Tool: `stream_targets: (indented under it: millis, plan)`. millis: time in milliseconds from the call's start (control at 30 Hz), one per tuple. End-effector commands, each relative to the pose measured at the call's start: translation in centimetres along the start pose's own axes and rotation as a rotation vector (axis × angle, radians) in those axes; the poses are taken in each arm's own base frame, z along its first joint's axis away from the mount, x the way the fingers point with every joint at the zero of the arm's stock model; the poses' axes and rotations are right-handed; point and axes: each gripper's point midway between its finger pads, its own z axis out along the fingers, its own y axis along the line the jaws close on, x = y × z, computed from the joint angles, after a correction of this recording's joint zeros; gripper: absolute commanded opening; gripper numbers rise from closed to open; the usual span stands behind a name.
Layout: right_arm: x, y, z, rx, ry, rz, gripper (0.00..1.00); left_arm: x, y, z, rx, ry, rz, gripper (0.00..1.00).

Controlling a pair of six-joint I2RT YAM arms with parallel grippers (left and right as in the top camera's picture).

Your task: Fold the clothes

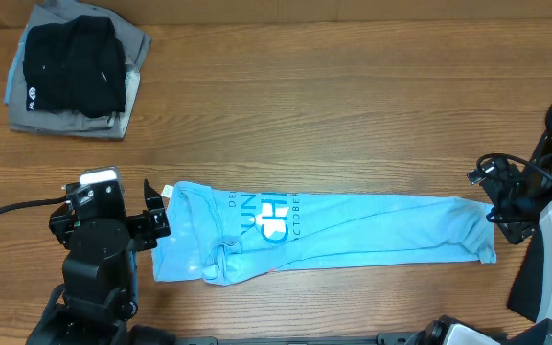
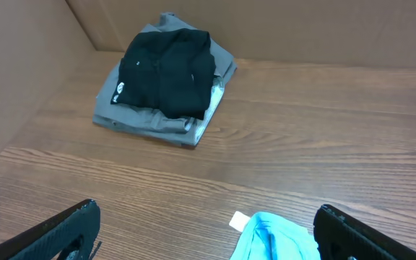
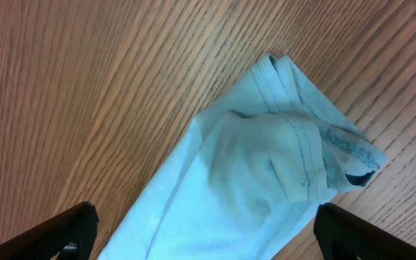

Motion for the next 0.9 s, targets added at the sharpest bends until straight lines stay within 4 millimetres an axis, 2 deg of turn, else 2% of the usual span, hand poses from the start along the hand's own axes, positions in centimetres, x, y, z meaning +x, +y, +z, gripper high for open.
stream_targets:
  millis: [0, 633, 867]
  plan:
    - [0.11, 0.15, 0.14, -0.003, 0.002, -0.009, 1.0, 0.09, 0.41, -0.12, -0.017, -0.001, -0.018, 0.96]
    - [0.03, 0.52, 0.14, -0.022, 0.002, -0.01, 1.0, 0.25, 0.41, -0.11, -0.017, 0.005, -0.014, 0.97]
    - [0.03, 0.52, 0.14, -0.022, 0.002, -0.01, 1.0, 0.38, -0.28, -0.11, 0.023, 0.013, -0.014, 0.97]
